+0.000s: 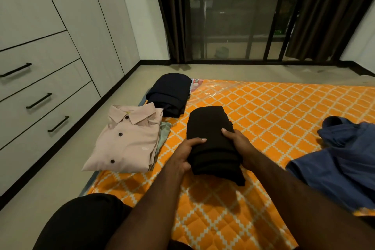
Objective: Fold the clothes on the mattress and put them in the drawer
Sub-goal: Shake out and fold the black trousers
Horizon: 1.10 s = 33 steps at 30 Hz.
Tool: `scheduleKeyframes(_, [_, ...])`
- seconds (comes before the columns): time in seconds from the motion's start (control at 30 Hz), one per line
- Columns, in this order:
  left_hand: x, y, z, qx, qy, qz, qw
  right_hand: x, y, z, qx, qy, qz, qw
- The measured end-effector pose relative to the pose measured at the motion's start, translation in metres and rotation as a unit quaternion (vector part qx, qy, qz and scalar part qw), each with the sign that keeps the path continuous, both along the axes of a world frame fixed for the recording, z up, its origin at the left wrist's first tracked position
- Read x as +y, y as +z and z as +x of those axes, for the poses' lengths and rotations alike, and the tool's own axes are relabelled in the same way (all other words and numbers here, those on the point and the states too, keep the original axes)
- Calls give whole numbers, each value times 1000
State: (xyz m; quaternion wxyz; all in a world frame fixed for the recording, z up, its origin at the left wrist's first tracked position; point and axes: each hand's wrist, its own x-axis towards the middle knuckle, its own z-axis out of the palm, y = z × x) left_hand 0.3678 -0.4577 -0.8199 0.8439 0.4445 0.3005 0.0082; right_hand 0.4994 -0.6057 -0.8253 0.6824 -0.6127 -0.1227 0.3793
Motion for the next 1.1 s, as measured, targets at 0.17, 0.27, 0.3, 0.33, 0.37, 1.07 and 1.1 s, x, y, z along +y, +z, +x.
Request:
scheduleKeyframes(0.17, [10, 20, 6, -80, 35, -66, 994, 8, 20, -1, 63, 63, 105, 991])
scheduleKeyframes(0.27, [19, 30, 10, -81, 15, -65, 994, 16, 27, -1, 62, 49, 149, 986])
scheduleKeyframes(0.3, [31, 37, 16, -77, 7, -56, 995, 26, 33, 3, 46, 34, 159, 986])
scheduleKeyframes(0.33, [35, 42, 20, -70, -6, -40, 997, 28, 36, 3, 30, 12, 164, 986])
scheduleKeyframes(0.37, [51, 54, 28, -55, -14, -11, 998, 39, 42, 9, 11, -2, 168, 986])
scheduleKeyframes(1.07, [336, 49, 152, 213, 50, 412, 884, 350, 27, 124, -95, -41, -8, 995])
scheduleKeyframes(1.1, [335, 46, 152, 220, 36, 430, 875, 351, 25, 123, -120, -45, -44, 991])
